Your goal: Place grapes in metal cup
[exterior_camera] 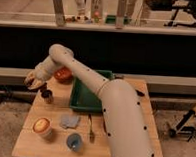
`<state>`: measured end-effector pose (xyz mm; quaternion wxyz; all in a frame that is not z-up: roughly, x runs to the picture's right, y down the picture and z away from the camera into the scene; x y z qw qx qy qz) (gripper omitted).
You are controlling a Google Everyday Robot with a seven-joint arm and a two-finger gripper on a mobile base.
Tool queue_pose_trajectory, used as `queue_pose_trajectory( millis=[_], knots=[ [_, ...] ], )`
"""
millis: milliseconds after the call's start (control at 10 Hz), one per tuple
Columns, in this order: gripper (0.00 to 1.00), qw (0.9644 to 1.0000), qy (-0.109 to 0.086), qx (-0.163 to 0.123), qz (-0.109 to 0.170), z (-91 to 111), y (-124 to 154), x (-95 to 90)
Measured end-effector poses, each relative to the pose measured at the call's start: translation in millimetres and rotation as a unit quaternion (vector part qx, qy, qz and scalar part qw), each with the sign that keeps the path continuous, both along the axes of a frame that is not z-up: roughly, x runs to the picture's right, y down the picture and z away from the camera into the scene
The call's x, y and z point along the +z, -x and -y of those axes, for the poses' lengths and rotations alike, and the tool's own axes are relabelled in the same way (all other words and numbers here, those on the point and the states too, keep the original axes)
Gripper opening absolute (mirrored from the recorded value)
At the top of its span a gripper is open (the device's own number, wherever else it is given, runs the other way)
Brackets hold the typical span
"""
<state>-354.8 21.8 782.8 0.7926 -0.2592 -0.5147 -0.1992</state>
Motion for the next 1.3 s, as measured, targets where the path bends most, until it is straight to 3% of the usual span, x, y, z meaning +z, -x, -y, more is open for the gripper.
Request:
queue_pose_trajectory(
  millis=[300,600,700,1100,1300],
  knots=[
    [0.49,0.9998,0.014,-0.006,-0.011,-3,0,7.1],
    [0.76,0.9978,0.047,0.014,-0.044,-5,-6,19.4],
    [0.8,0.9972,0.051,0.02,-0.051,-4,-9,22.3],
    [0.8,0.9962,0.055,0.033,-0.058,-4,-12,25.3],
    [0.8,0.9938,0.062,0.053,-0.075,0,-18,30.5]
  ],
)
